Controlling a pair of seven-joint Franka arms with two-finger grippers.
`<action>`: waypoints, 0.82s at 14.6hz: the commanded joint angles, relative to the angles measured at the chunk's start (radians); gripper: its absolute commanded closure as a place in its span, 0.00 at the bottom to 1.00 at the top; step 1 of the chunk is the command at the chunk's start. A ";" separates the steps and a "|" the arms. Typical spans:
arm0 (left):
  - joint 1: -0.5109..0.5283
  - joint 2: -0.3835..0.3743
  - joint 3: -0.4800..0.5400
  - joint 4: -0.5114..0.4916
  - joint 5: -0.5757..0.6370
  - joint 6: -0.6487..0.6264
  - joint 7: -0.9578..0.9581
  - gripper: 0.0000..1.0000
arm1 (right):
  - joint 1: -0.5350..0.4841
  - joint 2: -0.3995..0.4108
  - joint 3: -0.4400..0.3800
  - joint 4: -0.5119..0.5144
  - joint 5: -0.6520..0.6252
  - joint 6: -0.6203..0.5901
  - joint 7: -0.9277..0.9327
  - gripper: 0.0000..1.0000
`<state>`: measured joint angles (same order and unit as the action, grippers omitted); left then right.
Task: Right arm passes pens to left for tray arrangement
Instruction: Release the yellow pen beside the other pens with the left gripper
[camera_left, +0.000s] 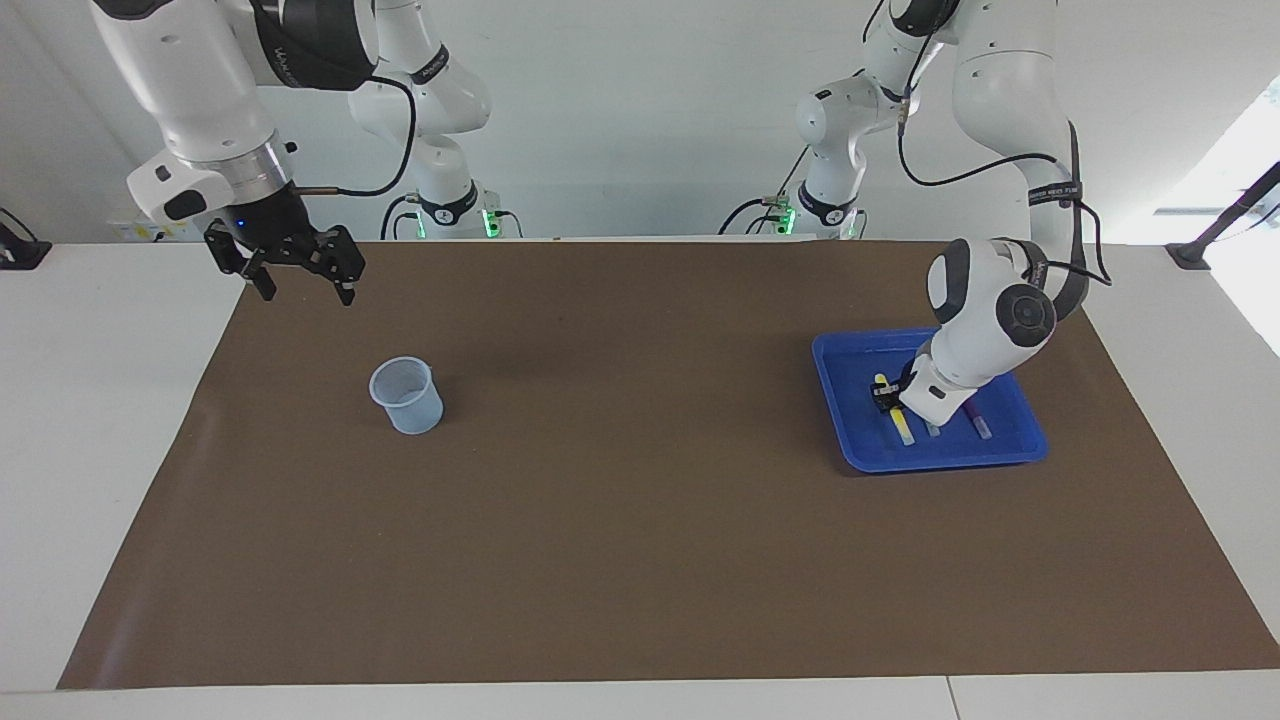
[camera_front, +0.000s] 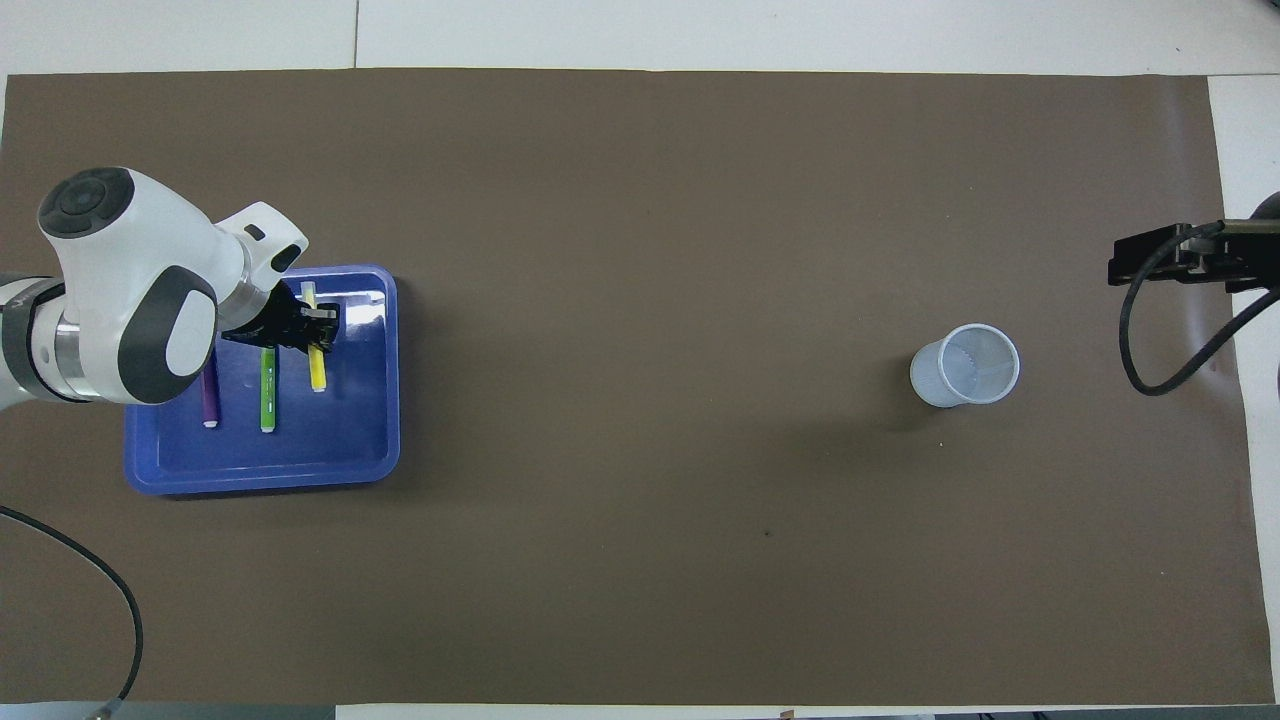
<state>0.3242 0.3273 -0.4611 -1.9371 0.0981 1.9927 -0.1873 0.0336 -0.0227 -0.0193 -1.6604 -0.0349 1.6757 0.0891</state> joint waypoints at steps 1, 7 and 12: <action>0.004 -0.010 0.004 0.006 0.018 -0.032 -0.001 1.00 | -0.007 -0.019 0.012 -0.013 -0.010 -0.017 0.009 0.00; 0.007 -0.016 0.004 -0.014 0.018 -0.025 -0.008 0.49 | -0.011 -0.014 -0.001 0.017 0.064 -0.030 0.004 0.00; 0.009 -0.016 0.004 -0.014 0.018 -0.017 -0.011 0.00 | -0.011 0.004 -0.001 0.074 0.024 -0.106 0.003 0.00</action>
<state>0.3319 0.3272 -0.4592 -1.9398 0.0981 1.9777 -0.1894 0.0319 -0.0294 -0.0262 -1.6153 -0.0011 1.5986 0.0891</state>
